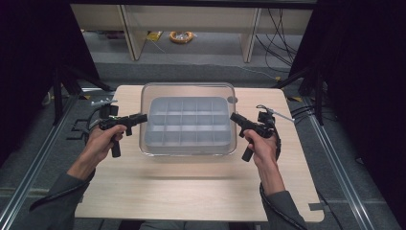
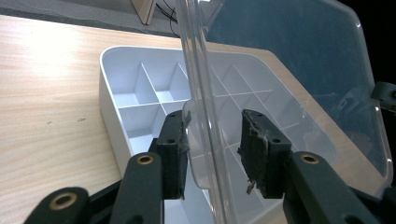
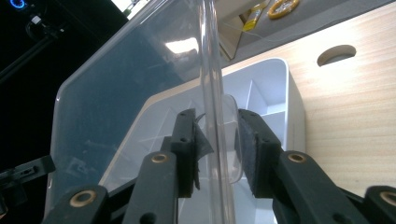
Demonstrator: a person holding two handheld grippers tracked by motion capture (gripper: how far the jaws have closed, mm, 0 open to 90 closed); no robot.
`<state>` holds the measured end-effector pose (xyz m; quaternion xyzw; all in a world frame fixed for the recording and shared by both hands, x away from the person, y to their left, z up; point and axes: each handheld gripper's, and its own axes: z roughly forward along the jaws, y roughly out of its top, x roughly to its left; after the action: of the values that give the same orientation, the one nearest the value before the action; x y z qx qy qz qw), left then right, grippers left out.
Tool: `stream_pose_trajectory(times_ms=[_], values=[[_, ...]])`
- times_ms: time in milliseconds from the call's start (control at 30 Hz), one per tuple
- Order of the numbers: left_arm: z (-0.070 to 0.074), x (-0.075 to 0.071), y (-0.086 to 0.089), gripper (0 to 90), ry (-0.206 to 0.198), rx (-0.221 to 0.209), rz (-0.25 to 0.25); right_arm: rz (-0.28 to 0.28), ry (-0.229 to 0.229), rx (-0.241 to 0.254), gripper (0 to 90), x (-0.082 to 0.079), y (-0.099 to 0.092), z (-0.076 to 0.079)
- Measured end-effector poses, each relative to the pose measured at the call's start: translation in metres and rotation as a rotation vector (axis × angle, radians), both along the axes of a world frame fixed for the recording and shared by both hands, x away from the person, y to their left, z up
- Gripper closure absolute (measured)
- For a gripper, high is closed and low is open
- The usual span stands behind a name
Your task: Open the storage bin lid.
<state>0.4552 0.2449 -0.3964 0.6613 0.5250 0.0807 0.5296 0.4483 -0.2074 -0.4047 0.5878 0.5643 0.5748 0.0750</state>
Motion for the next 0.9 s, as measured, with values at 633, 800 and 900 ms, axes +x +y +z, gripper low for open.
stream_pose_trajectory(times_ms=[633, 800, 900], values=[[-0.013, -0.047, 0.006, 61.9, -0.017, 0.018, -0.033, 0.056, 0.02, 0.022, 69.8, -0.043, -0.001, -0.018], [-0.024, -0.063, 0.006, 62.5, -0.016, -0.018, -0.023, 0.071, 0.033, 0.041, 69.9, -0.06, -0.002, -0.03], [-0.026, -0.07, 0.006, 62.4, -0.026, -0.016, -0.019, 0.062, 0.046, 0.028, 69.8, -0.065, -0.003, -0.033]])
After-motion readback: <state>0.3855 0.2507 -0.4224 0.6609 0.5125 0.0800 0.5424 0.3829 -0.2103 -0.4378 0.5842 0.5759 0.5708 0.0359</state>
